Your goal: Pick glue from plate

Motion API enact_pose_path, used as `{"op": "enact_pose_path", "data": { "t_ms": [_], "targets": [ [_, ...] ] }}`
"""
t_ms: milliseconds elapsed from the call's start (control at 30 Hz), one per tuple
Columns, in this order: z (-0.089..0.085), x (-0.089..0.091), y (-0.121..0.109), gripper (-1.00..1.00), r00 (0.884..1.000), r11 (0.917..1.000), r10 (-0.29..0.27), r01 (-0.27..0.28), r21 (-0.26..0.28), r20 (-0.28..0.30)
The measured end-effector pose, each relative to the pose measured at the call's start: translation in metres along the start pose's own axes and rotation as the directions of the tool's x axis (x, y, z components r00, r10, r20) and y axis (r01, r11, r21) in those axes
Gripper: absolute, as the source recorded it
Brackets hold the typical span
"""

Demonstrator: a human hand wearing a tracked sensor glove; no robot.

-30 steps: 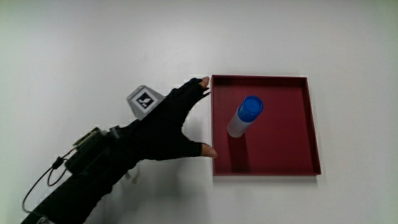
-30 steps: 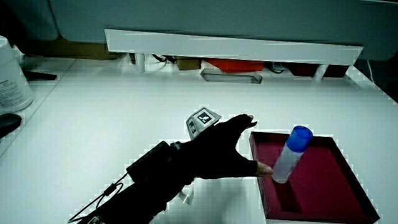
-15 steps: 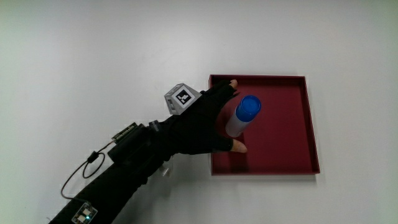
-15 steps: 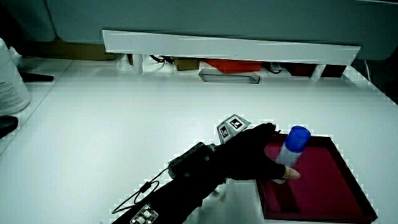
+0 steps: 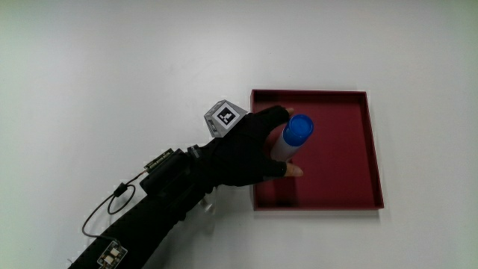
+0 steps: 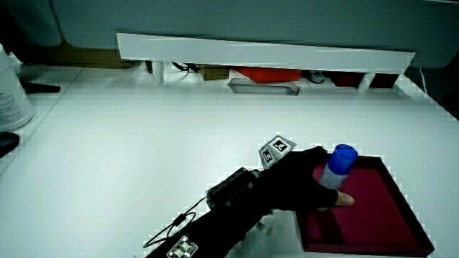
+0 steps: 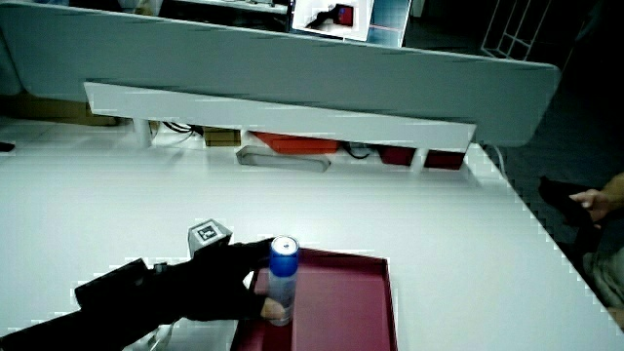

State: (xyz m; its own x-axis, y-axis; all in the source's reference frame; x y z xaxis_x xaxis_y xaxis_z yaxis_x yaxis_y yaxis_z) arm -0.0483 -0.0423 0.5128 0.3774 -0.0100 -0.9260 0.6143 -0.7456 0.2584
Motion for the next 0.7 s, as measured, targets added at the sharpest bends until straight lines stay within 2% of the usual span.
{"op": "enact_pose_path", "data": {
  "t_ms": [133,167,233,267,333,400,433,500,533,633,667,700],
  "targets": [
    [0.000,-0.002,-0.001,0.67,0.999,0.9981,-0.038,0.036,0.049,0.028],
    [0.000,0.000,-0.002,0.72,1.000,0.9986,-0.017,0.017,0.051,0.010],
    [-0.001,-0.001,-0.002,0.83,1.000,0.9983,-0.018,0.018,0.055,0.006],
    [-0.001,-0.001,-0.003,0.89,0.999,0.9982,-0.018,0.016,0.057,0.027],
    [-0.001,-0.001,-0.003,1.00,1.000,0.9973,-0.028,0.027,0.068,0.011],
    [-0.002,-0.003,-0.005,1.00,1.000,0.9965,-0.027,0.026,0.079,0.014],
    [-0.002,-0.005,-0.005,1.00,0.999,0.9947,-0.047,0.045,0.092,0.016],
    [-0.002,-0.005,-0.006,1.00,0.998,0.9946,-0.039,0.034,0.098,0.047],
    [-0.001,-0.005,-0.007,1.00,0.998,0.9938,-0.040,0.035,0.106,0.044],
    [0.004,0.002,-0.008,1.00,0.997,0.9930,-0.054,0.047,0.108,0.055],
    [0.007,0.004,-0.008,1.00,0.994,0.9889,-0.096,0.089,0.119,0.055],
    [0.010,0.007,-0.008,1.00,0.991,0.9883,-0.109,0.100,0.116,0.079]
  ]
}}
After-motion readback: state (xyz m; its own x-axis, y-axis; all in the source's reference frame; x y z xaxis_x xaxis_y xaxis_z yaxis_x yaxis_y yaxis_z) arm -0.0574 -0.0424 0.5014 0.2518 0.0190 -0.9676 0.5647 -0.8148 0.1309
